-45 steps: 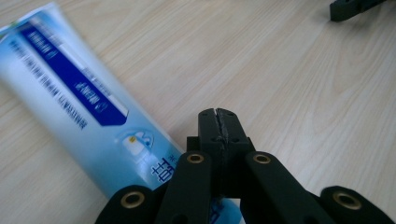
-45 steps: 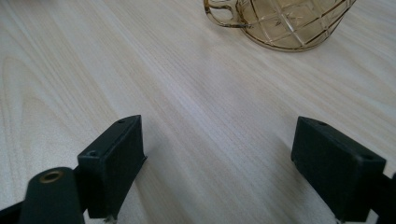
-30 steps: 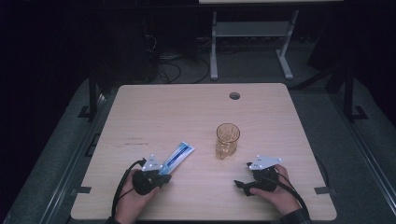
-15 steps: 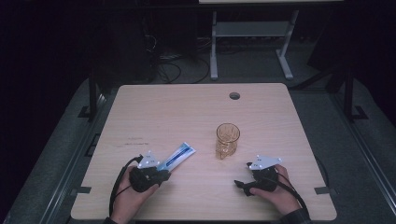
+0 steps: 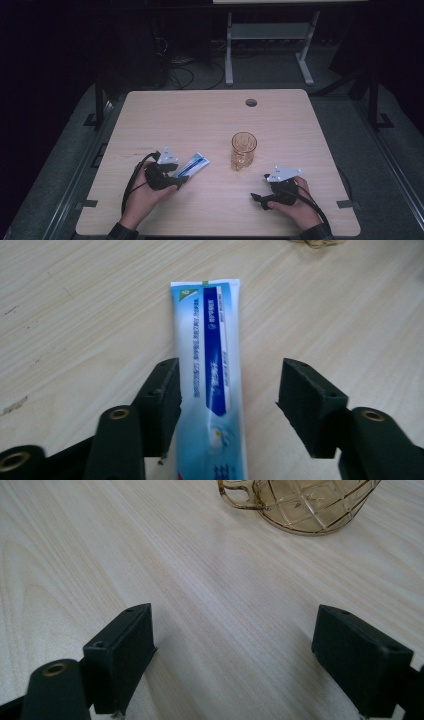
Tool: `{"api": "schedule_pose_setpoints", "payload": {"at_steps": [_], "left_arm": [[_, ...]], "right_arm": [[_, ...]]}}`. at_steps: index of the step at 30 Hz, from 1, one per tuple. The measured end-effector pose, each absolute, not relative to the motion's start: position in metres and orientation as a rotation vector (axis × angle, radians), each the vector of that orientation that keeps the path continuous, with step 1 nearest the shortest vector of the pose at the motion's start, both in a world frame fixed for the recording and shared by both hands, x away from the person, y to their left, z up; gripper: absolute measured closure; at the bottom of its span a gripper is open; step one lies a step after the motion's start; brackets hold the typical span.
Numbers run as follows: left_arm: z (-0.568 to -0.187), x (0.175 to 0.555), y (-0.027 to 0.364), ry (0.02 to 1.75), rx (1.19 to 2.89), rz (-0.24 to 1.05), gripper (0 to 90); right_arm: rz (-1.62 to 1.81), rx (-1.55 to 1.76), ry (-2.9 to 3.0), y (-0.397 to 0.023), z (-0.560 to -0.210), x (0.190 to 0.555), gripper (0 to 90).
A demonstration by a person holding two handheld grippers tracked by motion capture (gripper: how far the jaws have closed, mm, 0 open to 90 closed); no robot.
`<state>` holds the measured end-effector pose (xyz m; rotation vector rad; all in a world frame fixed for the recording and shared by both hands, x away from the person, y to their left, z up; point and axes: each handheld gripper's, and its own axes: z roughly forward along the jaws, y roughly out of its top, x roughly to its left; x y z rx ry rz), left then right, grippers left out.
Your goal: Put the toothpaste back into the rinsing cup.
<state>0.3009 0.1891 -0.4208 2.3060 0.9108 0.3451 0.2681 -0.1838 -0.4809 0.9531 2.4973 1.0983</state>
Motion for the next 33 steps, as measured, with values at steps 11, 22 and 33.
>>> {"api": "schedule_pose_setpoints", "payload": {"at_steps": [11, 22, 33], "left_arm": [[-0.424, 0.326, 0.177, 0.932, 2.326, 0.303, 34.7], [-0.433, 0.350, 0.165, 0.971, 2.374, 0.256, 33.9], [-0.443, 0.361, 0.149, 0.976, 2.441, 0.254, 34.6]], "right_arm": [[1.103, 0.957, 2.498, -0.184, -0.481, 0.268, 16.2], [1.100, 0.954, 2.497, -0.184, -0.481, 0.268, 16.2], [1.098, 0.949, 2.499, -0.184, -0.481, 0.268, 16.2]]}}
